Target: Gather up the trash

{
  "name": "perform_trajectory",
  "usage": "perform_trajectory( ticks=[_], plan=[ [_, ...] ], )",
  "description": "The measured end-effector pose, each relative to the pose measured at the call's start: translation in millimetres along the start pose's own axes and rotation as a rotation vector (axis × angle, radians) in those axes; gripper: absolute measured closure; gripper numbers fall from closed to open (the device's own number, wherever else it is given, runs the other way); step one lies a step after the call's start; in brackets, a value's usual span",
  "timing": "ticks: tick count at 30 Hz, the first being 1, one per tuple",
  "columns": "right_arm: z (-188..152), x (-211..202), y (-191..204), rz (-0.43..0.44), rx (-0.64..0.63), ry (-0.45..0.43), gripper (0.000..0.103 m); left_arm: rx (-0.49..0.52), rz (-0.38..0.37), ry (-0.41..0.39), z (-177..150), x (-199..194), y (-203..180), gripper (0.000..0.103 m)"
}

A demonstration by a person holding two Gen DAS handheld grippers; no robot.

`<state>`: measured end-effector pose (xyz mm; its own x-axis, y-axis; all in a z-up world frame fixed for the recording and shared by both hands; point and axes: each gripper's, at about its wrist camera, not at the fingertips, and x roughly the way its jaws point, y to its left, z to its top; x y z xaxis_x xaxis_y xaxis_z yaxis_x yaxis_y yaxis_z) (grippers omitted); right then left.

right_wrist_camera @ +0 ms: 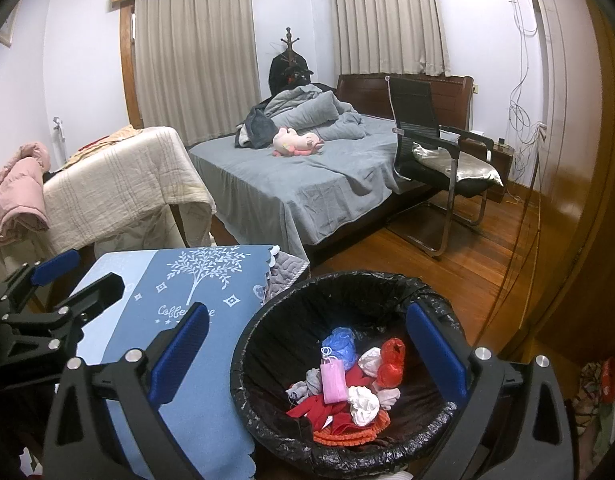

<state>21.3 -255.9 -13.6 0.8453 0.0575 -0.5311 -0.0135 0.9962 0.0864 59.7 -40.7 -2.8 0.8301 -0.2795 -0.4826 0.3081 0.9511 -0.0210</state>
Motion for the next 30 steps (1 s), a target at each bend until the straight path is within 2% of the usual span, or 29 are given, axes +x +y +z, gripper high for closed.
perform_trajectory(
  ticks=[30],
  plan=[
    [0.3,0.0,-0.5,-0.001,0.000,0.001,0.006,-0.002,0.002,0.006,0.0,1.3,3.8,0.006]
  ],
)
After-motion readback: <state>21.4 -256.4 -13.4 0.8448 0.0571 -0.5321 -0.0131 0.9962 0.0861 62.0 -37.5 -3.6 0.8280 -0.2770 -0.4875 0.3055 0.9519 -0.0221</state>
